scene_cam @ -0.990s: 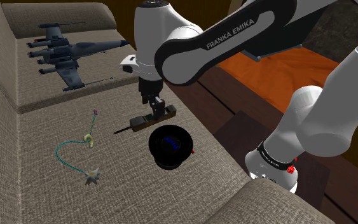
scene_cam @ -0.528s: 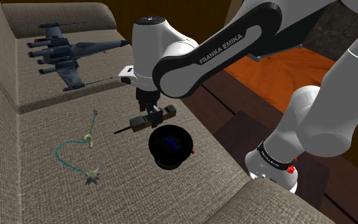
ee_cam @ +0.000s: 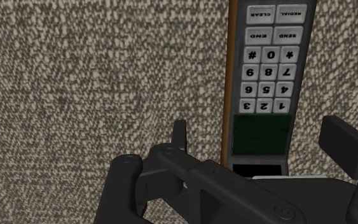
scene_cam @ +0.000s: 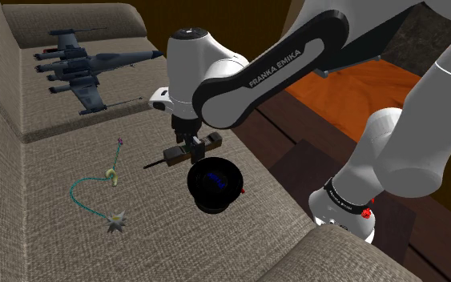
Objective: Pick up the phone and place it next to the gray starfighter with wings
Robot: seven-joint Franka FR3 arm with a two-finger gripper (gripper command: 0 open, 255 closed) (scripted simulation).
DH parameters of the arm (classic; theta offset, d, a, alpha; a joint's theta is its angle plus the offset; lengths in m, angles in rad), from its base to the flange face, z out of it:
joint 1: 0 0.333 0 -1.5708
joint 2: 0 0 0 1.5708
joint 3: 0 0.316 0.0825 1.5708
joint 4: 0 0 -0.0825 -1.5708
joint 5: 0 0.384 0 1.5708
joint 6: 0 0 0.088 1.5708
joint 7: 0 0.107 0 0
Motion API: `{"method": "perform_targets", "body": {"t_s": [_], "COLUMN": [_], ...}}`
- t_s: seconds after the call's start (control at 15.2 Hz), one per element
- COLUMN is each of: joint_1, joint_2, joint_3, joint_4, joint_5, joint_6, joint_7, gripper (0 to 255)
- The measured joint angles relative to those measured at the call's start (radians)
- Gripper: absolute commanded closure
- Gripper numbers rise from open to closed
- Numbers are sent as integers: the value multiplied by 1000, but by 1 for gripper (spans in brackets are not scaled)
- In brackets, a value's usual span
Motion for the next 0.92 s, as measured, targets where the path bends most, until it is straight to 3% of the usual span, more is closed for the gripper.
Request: {"method": "perform_targets", "body": {"t_s": [0.07, 0.92], "joint_1": [0, -1], "joint_2": [0, -21], "joint_3": [0, 0], "joint_4": [0, 7], "joint_5": [0, 5], "joint_6": [0, -28], "joint_7": [0, -4], "gripper": [255, 255]}}
